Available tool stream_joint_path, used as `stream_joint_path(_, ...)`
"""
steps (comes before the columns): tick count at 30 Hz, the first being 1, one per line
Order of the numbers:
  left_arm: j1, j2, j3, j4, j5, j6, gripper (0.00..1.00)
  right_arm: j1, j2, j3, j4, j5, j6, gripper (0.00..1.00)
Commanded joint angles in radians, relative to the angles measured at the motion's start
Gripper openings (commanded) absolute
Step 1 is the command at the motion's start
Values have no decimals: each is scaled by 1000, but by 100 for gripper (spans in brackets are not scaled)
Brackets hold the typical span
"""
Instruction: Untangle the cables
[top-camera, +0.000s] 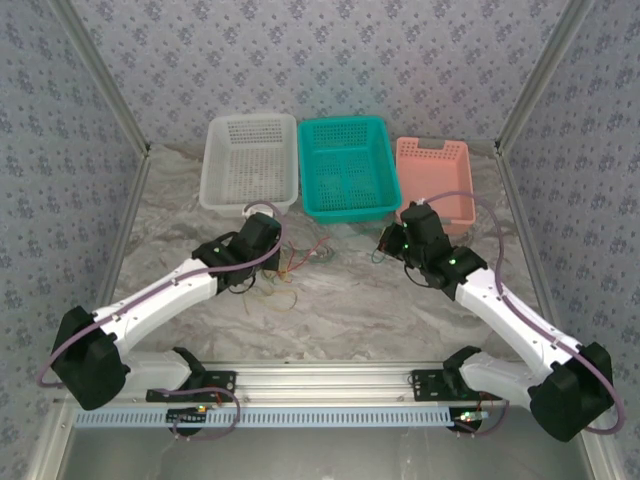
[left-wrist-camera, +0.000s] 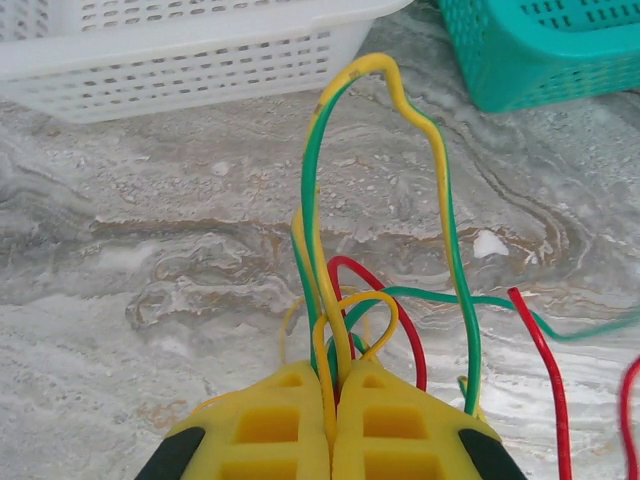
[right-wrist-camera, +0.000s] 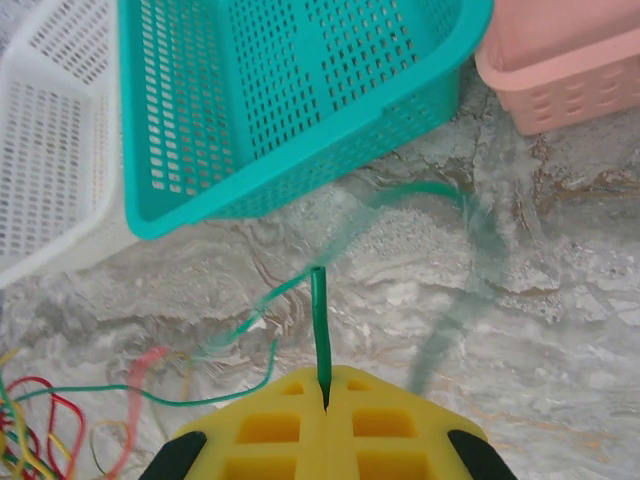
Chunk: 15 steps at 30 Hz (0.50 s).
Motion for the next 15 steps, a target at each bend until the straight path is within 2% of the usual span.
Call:
stream_joint_path(1,9,-18,-14,0,4,-7,0,13,21,9,-51,-1,-44,0)
stream_joint_path(8,9,11,-26,17,42,-16,0,28,-23,-20,-17,-44,-74,0)
stream_joint_path(12,15,40,-11,-21,20,-33,2,20,-66,-31,-37,-78,-121,0)
stream_joint_path(13,19,43,-8,-27,21,-38,12,13,-82,-38,-38,-91,-132,0)
stream_joint_path(15,21,42,0,-24,37,-42,38,-4,-108,-50,-28,-130,-160,0)
